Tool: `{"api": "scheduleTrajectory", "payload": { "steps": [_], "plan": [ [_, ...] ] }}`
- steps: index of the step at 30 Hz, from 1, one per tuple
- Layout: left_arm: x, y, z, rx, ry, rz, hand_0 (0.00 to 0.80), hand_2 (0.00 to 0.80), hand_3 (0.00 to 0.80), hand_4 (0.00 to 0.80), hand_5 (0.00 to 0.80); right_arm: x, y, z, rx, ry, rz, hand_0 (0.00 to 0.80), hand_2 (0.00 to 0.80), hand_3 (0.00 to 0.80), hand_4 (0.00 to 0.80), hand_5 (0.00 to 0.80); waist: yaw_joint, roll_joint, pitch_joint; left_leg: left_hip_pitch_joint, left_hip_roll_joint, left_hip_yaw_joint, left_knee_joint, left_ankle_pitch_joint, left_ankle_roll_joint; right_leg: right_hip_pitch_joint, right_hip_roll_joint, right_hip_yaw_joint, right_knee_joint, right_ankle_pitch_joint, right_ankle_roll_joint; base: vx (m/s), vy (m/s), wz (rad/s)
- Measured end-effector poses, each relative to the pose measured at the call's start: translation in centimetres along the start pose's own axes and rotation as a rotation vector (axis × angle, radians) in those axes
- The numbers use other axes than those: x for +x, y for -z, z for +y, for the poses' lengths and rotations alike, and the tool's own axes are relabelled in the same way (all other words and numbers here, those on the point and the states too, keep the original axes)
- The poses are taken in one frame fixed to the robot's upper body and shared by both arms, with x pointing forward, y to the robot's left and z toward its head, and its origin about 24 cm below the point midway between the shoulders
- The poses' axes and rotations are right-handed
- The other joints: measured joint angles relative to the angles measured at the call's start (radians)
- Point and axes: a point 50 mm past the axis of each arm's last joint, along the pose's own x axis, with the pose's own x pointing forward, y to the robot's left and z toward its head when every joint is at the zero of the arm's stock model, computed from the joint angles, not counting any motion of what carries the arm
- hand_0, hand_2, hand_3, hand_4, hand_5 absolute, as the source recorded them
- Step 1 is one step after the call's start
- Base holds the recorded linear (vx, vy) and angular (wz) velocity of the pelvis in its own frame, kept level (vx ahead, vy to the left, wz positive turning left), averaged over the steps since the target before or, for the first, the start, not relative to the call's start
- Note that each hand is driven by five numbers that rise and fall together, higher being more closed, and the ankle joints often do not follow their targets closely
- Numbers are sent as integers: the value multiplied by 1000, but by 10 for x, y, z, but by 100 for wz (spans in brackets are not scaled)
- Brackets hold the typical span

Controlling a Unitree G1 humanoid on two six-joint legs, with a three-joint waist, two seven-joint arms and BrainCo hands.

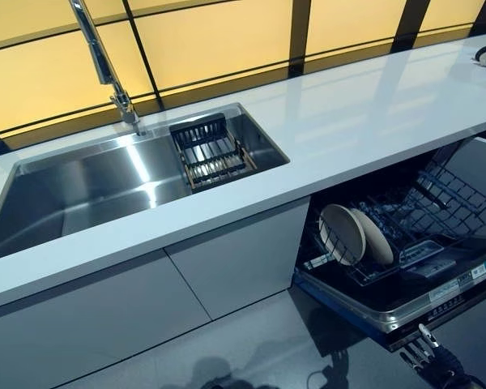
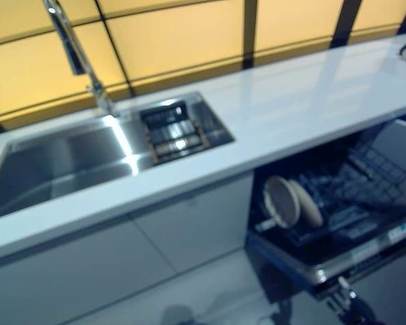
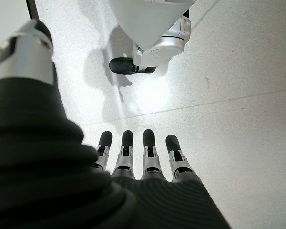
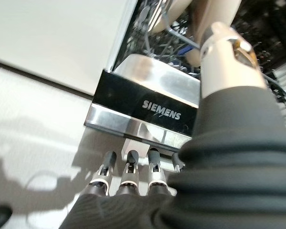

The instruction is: Take plates into dishwasher

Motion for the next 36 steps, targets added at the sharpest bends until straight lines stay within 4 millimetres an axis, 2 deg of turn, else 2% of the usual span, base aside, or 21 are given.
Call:
{"api": "scheduleTrajectory", "payload": {
  "steps": [6,9,12,14,16,19,20,23,26,28,29,30,32,33,35,36],
  "plan": [
    [1,4,-8,8,30,9,0,0,0,0,0,0,-4,4,63,-59,-63,0,0,0,0,0,-1,33,0,4,-3,0,-1,2,3,2,-6,1,0,3,4,6,68,-2],
    [2,8,-16,14,54,20,0,0,0,0,0,3,-14,14,73,-111,-111,0,0,0,0,0,0,65,0,4,-10,-5,-1,3,5,-5,-16,1,-1,16,12,-54,77,-16],
    [3,10,-26,8,79,26,0,0,0,0,0,9,-27,36,29,-185,-157,0,0,0,0,0,0,106,0,7,-11,-7,-6,1,8,-14,-27,-4,-1,35,17,-1,57,-20],
    [3,11,-28,6,83,29,0,0,0,0,0,12,-33,47,2,-218,-162,0,0,0,0,0,1,120,-1,12,-11,-5,-6,-8,12,-13,-29,-12,-1,40,16,58,27,-14],
    [3,12,-28,5,83,34,0,0,0,0,0,15,-36,58,-26,-257,-164,0,0,0,0,0,2,127,-4,17,-10,-6,-7,-9,10,-2,-29,-18,-1,41,17,66,9,-6],
    [3,14,-30,6,88,43,0,0,0,0,0,17,-44,86,-81,-356,-184,0,0,0,0,0,19,132,-9,18,-7,-21,-6,-12,7,1,-29,-42,-1,46,10,54,-10,-1],
    [3,14,-31,5,92,44,0,0,0,0,0,18,-46,91,-86,-373,-190,0,0,0,0,0,29,131,-9,18,-7,-28,-6,-11,7,2,-29,-45,-1,46,10,37,-23,3],
    [3,21,-31,2,98,67,0,0,0,0,0,23,-52,124,-114,-464,-201,0,0,0,0,0,34,126,-15,21,-10,-33,-5,-10,9,9,-29,-55,0,49,17,32,-41,6],
    [3,21,-31,3,98,66,0,0,0,0,0,26,-56,162,-133,-590,-216,0,0,0,0,0,59,114,-26,37,-16,-49,-2,-1,8,24,-31,-66,-1,43,21,36,-46,14],
    [3,19,-31,5,98,61,0,0,0,0,0,23,-51,204,-145,-767,-215,0,0,0,0,0,79,98,-46,39,-17,-69,-1,2,6,38,-29,-87,-1,36,20,33,-38,26],
    [3,19,-32,5,99,58,0,0,0,0,0,22,-50,212,-147,-801,-216,0,0,0,0,0,84,92,-53,39,-17,-70,-1,2,6,38,-28,-89,-1,35,20,38,-42,19],
    [3,18,-31,9,98,57,0,0,0,0,0,21,-49,230,-139,-860,-219,0,0,0,0,0,96,73,-65,38,-17,-78,-2,2,4,45,-26,-99,-1,32,20,47,-47,25],
    [2,16,-27,14,88,53,0,0,0,0,0,20,-48,247,-126,-905,-224,0,0,0,0,0,124,45,-87,36,-17,-87,-6,-7,3,56,-24,-119,0,25,19,47,-22,29],
    [2,15,-26,21,83,55,0,0,0,0,0,20,-48,249,-130,-908,-225,0,0,0,0,0,131,35,-92,36,-16,-85,-5,-7,3,58,-24,-122,0,23,17,42,-6,25],
    [1,19,-16,35,60,71,0,0,0,0,0,23,-46,247,-174,-858,-216,0,0,0,0,0,138,-11,-106,32,-23,-83,-5,-4,8,72,-30,-136,2,11,19,41,5,32],
    [1,19,-15,36,56,72,0,0,0,0,0,23,-45,246,-182,-847,-214,0,0,0,0,0,139,-18,-109,31,-25,-83,-5,-4,9,72,-32,-136,2,10,19,48,6,25]
  ]
}}
